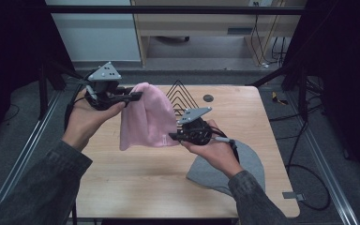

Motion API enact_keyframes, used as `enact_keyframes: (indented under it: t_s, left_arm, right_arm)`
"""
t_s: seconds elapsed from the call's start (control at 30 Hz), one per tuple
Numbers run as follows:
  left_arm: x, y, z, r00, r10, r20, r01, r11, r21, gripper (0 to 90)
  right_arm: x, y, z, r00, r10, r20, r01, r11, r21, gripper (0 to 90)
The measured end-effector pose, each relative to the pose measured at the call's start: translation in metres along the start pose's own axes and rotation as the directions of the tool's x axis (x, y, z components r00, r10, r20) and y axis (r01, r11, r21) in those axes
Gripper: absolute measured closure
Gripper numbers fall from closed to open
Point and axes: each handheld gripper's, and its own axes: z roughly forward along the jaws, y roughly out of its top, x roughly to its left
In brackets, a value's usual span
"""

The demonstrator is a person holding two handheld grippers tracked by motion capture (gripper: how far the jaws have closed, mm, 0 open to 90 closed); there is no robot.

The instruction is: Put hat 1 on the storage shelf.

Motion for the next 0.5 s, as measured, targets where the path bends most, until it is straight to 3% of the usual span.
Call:
enact_keyframes:
  t_s: [0.5]
  left_arm:
    - [0.003, 0.025, 0.002, 0.9996, -0.012, -0.024, 0.011, 0.9992, -0.038, 77.4]
  right_arm:
    - [-0.023, 0.018, -0.028, 0.9986, 0.014, 0.050, -0.013, 0.999, -0.030, 82.6]
